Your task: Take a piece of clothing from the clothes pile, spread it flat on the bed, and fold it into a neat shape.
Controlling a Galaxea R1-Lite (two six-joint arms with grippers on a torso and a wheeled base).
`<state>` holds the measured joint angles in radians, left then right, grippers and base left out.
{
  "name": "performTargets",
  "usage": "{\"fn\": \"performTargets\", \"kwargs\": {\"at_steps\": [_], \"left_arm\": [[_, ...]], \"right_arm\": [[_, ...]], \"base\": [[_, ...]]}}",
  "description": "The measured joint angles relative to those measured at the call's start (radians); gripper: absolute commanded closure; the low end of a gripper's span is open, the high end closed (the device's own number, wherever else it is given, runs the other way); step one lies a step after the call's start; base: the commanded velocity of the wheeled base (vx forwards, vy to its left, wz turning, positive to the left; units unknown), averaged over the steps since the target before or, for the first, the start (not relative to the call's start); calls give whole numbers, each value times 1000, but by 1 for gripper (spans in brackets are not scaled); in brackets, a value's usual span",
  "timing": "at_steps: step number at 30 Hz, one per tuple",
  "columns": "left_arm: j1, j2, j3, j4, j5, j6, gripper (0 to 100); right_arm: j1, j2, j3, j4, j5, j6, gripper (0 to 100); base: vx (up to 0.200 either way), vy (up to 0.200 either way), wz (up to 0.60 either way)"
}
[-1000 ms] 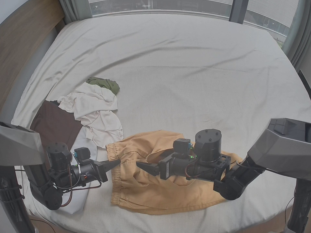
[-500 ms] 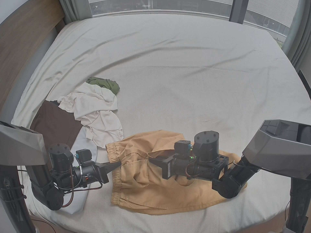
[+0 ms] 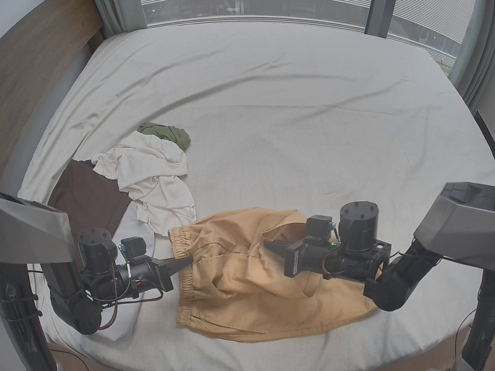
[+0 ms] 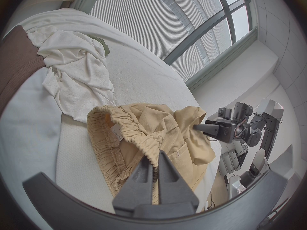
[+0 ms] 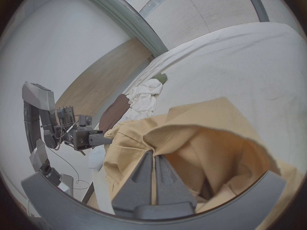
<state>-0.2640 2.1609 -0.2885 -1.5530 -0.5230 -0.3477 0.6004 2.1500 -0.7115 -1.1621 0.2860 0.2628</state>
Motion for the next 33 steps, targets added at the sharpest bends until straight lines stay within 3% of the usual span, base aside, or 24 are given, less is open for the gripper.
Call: {"fn": "performTargets", "kwargs": {"at_steps": [7, 16, 18, 26, 33], "left_arm": [[-1, -1, -2, 0, 0, 0, 100], [-3, -14, -14, 0, -1, -5, 100], [-12, -26, -15, 0, -1, -6, 100], [-51, -88, -8, 0, 0, -15, 100], [-70, -145, -6, 0, 0, -83, 100]], "right_arm": [[-77, -80, 146, -118, 65, 10, 100], [-203, -130, 329, -362, 261, 117, 100], [-231, -134, 365, -375, 324, 131, 100], [-336, -140, 429, -378, 466, 139, 100], [-448, -147, 464, -378, 593, 138, 100]], "base": [[0, 0, 0], [0, 0, 0], [0, 0, 0], [0, 0, 0], [0, 0, 0]]}}
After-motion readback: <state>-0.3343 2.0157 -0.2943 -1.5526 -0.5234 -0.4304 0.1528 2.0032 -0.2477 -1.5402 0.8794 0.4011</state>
